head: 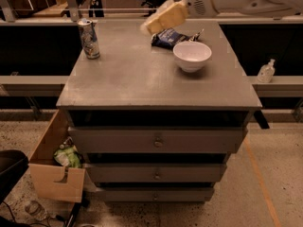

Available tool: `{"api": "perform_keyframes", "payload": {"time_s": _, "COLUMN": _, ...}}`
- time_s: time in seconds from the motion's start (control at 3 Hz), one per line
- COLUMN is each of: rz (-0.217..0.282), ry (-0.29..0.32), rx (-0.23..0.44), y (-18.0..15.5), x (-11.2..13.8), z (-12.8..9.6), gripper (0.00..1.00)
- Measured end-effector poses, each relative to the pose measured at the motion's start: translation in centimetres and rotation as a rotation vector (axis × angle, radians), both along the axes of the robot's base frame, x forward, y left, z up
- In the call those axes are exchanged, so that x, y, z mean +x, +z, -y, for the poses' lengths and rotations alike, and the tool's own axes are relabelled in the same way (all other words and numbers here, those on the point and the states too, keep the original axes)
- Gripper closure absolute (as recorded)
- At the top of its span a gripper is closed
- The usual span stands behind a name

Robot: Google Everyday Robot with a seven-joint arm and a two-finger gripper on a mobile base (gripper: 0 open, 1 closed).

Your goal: Pick redbull can

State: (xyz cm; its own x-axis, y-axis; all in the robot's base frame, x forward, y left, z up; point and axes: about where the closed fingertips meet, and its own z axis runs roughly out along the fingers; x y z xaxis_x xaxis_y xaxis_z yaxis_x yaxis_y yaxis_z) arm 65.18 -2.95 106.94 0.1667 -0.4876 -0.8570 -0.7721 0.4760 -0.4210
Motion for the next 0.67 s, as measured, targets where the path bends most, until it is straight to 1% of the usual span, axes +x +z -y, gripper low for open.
{"api": "perform_keyframes", "payload": {"time_s": 0.33, "rz": -0.056, "ry": 0.021, "rx": 0.12, "y": -3.5, "x": 4.7, "z": -4.5, "gripper": 0.0}}
{"api": "perform_keyframes", "payload": {"time_s": 0.67, "rz": -0.097, "ry": 0.028, "rx": 0.18, "y": -5.7, "x": 7.8, "z": -7.1, "gripper": 0.0}}
